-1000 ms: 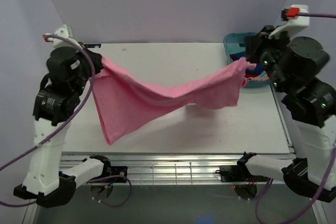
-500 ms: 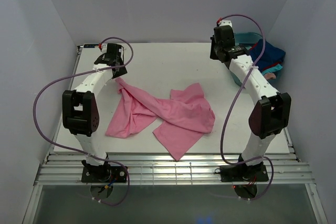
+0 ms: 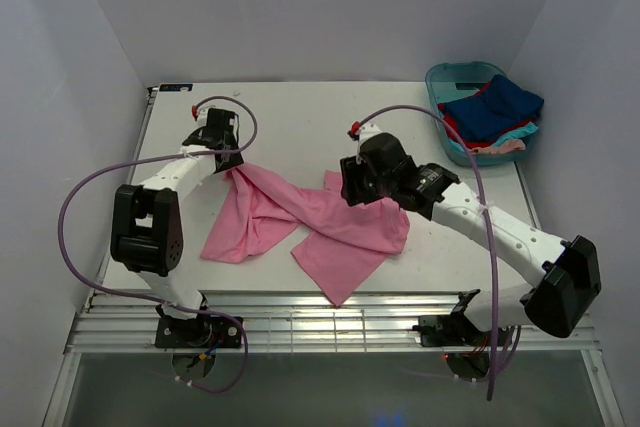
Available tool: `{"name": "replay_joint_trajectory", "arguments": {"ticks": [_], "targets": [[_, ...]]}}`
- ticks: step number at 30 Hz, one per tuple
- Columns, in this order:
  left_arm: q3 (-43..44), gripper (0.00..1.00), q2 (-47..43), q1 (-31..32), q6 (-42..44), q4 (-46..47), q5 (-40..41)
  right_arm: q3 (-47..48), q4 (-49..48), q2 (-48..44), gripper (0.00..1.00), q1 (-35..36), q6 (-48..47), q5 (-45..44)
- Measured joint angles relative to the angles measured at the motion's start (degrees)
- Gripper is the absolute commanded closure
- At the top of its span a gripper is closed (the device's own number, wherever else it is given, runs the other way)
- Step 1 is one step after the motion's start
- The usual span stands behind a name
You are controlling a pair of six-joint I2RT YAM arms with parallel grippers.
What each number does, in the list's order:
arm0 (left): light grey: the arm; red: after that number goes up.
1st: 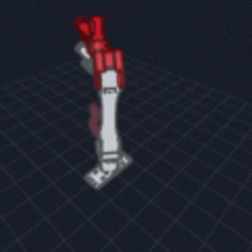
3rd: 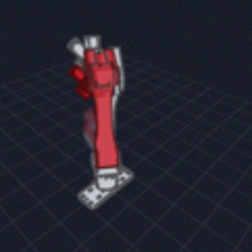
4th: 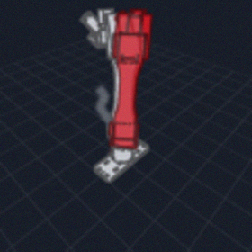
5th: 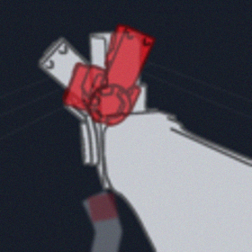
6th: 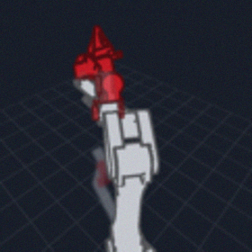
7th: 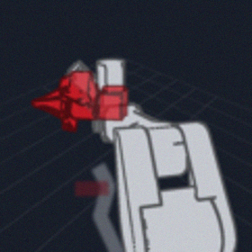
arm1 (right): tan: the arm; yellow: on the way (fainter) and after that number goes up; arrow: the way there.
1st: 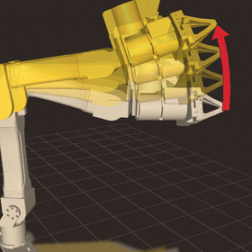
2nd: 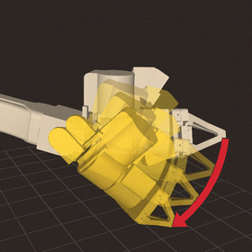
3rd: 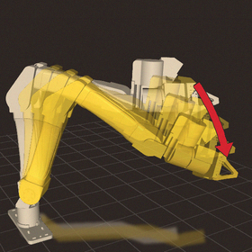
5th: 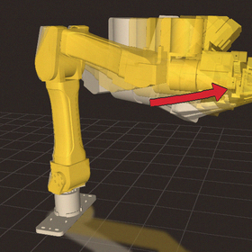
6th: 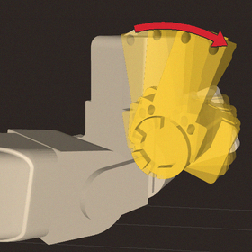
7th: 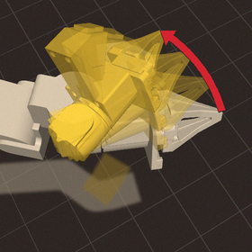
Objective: Fold and stack the t-shirts
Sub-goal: Flatten out the tshirt
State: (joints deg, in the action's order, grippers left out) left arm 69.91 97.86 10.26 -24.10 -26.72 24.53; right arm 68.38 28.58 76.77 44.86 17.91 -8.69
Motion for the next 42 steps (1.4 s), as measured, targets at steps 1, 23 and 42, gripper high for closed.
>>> {"name": "replay_joint_trajectory", "arguments": {"ticks": [1,23,42], "targets": [[-1.18,0.27,0.5,0.0,-0.2,0.02,0.04,-1.66,0.15,-0.24,0.46,1.66,0.98,0.11],[-12.37,0.35,1.57,0.09,3.72,19.19,-0.57,-13.09,1.68,4.46,0.51,16.06,10.88,1.36],[-8.74,0.55,10.4,0.09,7.15,25.73,-2.03,-14.8,5.53,5.53,0.49,21.51,13.62,2.86]]}}
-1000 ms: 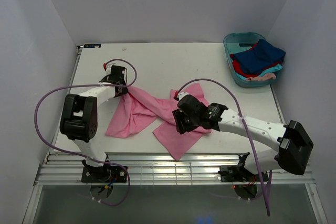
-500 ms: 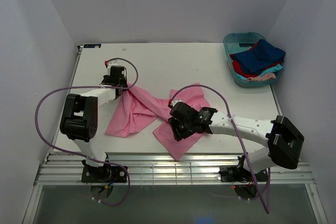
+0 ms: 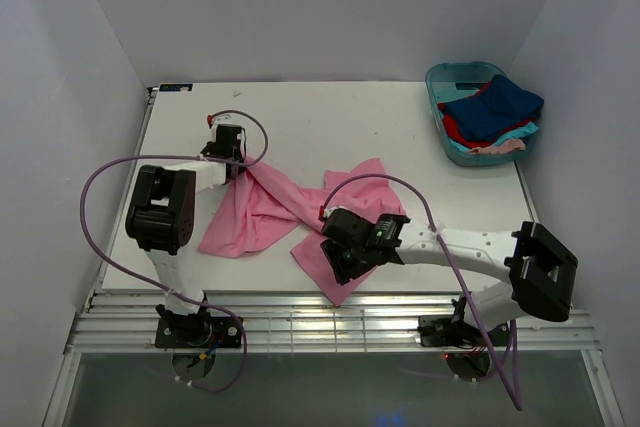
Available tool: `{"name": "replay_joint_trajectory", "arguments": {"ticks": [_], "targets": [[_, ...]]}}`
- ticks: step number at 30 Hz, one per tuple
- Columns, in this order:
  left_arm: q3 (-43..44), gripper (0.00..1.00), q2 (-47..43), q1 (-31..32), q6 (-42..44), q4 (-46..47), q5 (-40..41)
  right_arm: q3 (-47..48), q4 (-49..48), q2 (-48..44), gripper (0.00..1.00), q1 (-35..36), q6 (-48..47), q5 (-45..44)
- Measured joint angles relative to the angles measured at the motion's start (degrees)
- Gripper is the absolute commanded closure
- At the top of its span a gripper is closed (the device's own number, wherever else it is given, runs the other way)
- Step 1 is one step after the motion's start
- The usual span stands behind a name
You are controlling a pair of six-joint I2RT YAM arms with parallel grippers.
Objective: Fold and stack the t-shirts
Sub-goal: Flatten out the tshirt
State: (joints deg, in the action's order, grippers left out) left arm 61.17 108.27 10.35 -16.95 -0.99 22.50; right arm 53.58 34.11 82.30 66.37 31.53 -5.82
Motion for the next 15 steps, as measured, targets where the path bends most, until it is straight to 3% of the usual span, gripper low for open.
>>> {"name": "replay_joint_trajectory", "arguments": {"ticks": [3,11,15], "targets": [[0.48,0.56,0.39,0.0,0.09,0.26,-0.24,-0.52,-0.02,0.0,0.48,0.52,-0.04,0.79],[1.14,0.82,1.16,0.0,0.76,1.09,-1.09,-2.93,-0.85,1.07,0.48,1.07,-0.68,4.02],[1.14,0.89,1.16,0.0,1.01,1.09,-1.11,-3.67,-2.69,2.08,0.47,1.49,-1.16,6.14]]}}
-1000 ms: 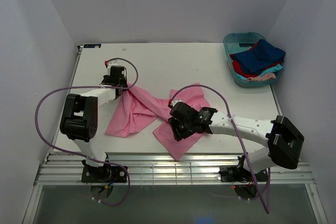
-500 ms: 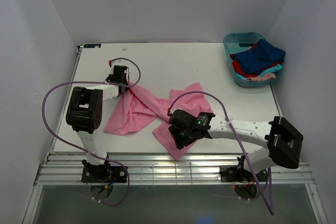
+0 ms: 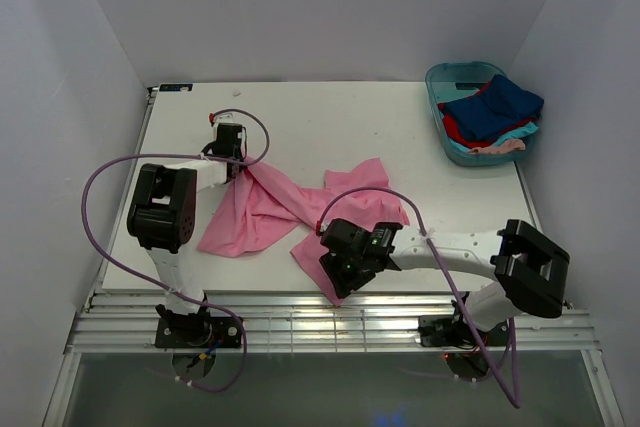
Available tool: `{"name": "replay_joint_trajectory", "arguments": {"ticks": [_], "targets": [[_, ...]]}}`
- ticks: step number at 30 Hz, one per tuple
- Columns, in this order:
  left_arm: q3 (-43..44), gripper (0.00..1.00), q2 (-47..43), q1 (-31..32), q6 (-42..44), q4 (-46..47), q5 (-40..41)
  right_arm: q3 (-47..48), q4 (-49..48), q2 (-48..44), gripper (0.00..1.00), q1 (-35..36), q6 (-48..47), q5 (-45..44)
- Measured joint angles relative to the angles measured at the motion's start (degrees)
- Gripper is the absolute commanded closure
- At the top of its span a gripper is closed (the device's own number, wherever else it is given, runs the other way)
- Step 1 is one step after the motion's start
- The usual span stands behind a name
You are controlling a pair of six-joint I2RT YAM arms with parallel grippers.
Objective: Fold and stack the t-shirts
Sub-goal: Flatten out the tshirt
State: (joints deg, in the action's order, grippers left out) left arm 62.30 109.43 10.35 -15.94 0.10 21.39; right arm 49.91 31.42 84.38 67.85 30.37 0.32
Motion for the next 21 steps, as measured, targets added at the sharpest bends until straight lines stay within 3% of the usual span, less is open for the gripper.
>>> {"name": "replay_joint_trajectory", "arguments": {"ticks": [4,12,15,17,18,19,21], "targets": [[-0.07,0.95,-0.04,0.0,0.26,0.04,0.09,-1.31,-2.1,1.31,0.47,0.15,-0.83,1.11],[-1.01,0.96,-1.31,0.0,0.28,-0.11,0.31,-2.14,-5.99,3.5,0.48,0.44,-1.18,-0.15],[-1.01,0.97,-2.19,0.0,0.26,-0.55,0.46,-2.21,-7.08,3.91,0.56,0.55,-1.01,-1.51],[-1.03,0.99,-2.84,0.0,0.26,-1.09,0.52,-2.38,-8.48,4.5,0.8,0.59,-0.68,-2.86],[-1.09,1.0,-3.15,0.0,0.24,-1.33,0.59,-2.38,-8.68,4.74,0.8,0.59,-0.87,-2.93],[-1.18,1.0,-3.48,0.0,0.24,-1.53,0.63,-2.56,-9.38,5.2,0.92,0.63,-0.44,-3.61],[-1.51,1.0,-4.11,0.0,0.22,-1.86,0.74,-2.43,-10.34,5.73,0.92,0.59,0.15,-4.42]]}}
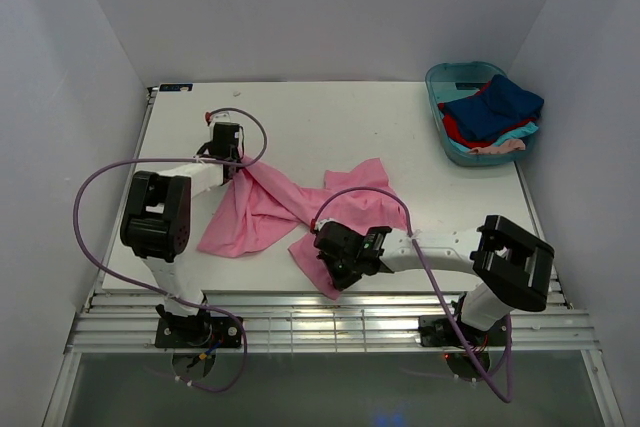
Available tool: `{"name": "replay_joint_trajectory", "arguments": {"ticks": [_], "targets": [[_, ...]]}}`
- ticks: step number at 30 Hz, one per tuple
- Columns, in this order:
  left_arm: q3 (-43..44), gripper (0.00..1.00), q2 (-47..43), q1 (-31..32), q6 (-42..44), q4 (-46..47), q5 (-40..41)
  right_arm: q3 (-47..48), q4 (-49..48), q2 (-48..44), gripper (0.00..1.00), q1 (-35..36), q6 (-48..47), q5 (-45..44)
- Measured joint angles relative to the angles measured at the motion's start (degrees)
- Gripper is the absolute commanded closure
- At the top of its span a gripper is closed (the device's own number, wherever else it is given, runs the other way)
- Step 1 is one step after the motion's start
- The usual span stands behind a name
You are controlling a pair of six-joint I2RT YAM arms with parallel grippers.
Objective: Fold and stack the t-shirts
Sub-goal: Flatten out the tshirt
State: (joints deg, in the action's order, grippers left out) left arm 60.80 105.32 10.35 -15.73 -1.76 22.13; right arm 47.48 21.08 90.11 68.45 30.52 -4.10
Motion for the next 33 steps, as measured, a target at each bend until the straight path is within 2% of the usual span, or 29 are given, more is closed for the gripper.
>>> {"name": "replay_joint_trajectory", "arguments": {"ticks": [9,13,16,19,25,33], "targets": [[-1.33,1.0,-6.21,0.0,-0.22,-4.17,2.29,1.73,0.79,0.02,0.92,1.31,2.8,-6.27],[-1.03,1.0,-13.49,0.0,-0.44,-8.24,3.67,6.27,12.72,-2.49,0.92,0.9,2.71,-15.37],[0.66,1.0,-19.04,0.0,-0.83,-11.41,4.55,15.65,20.39,-6.38,0.92,-0.28,1.75,-23.21],[5.31,1.0,-21.81,0.02,-0.87,-15.06,4.92,26.36,23.28,-10.73,0.92,-3.21,-0.63,-29.77],[18.18,1.0,-22.67,0.02,-0.83,-22.38,4.81,42.62,27.06,-15.28,0.92,-15.39,-8.61,-40.96],[38.53,1.0,-24.44,0.02,-0.74,-32.5,1.75,64.08,26.99,-11.96,0.92,-16.31,-22.32,-49.88]]}}
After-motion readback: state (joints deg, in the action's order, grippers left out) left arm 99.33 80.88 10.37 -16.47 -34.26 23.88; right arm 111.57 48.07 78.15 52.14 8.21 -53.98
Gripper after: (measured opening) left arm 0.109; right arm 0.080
